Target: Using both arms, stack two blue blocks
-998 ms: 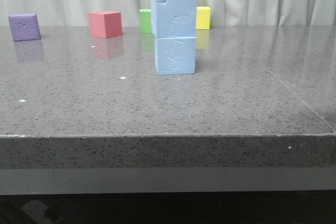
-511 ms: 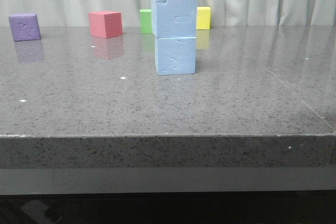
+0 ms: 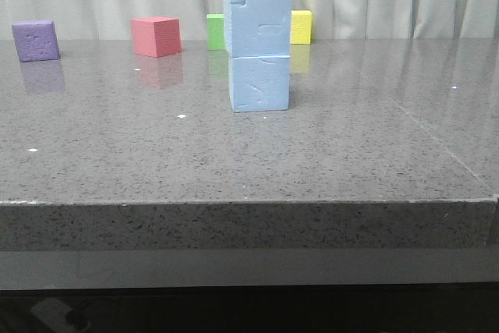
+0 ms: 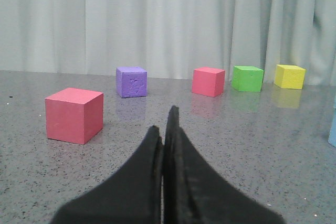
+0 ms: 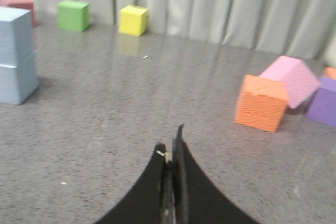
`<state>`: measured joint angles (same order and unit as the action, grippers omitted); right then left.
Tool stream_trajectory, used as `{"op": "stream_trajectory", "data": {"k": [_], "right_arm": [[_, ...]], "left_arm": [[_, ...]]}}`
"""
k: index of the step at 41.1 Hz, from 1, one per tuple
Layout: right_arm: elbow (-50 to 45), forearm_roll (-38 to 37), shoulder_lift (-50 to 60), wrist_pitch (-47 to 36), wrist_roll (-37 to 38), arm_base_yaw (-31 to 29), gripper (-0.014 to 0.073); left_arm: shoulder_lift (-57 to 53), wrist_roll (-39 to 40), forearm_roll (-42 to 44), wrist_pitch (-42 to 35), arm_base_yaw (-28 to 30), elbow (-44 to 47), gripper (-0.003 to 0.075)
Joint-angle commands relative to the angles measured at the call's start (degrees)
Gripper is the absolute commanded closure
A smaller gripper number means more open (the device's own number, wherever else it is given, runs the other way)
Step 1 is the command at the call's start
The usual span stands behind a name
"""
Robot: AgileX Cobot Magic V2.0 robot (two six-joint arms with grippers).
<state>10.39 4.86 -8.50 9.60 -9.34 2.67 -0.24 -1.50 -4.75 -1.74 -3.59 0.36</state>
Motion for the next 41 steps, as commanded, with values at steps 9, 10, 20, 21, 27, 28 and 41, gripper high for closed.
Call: {"op": "stream_trajectory", "data": {"k": [9, 10, 20, 21, 27, 28, 41], "right_arm": [[-11.6, -0.3, 10.1, -14.2, -0.6, -4.4, 0.0661], [-11.6, -0.3, 10.1, -14.1, -0.6, -4.4, 0.0661], [-11.6, -0.1, 10.1, -14.2, -0.5, -4.2, 0.0661], [-11.6, 0.0, 10.1, -14.2, -0.5, -4.2, 0.0661], [-11.6, 3.3, 10.1, -13.7, -0.5, -4.2, 0.0661], [-11.6, 4.6, 10.1, -13.6, -0.5, -4.2, 0.0661], [-11.6, 9.9, 10.1, -13.4, -0.5, -4.2, 0.0661]], "left_arm": [[-1.1, 0.6, -0.4, -4.6, 0.1, 0.1, 0.0741], [-1.1, 0.6, -0.4, -4.6, 0.1, 0.1, 0.0741], [-1.1, 0.6, -0.4, -4.6, 0.1, 0.1, 0.0741], [-1.1, 0.6, -0.4, -4.6, 0.1, 0.1, 0.0741], [-1.1, 0.6, -0.4, -4.6, 0.1, 0.1, 0.0741], [-1.1, 0.6, -0.4, -4.6, 0.1, 0.1, 0.0741], [-1.1, 0.6, -0.4, -4.6, 0.1, 0.1, 0.0741]]}}
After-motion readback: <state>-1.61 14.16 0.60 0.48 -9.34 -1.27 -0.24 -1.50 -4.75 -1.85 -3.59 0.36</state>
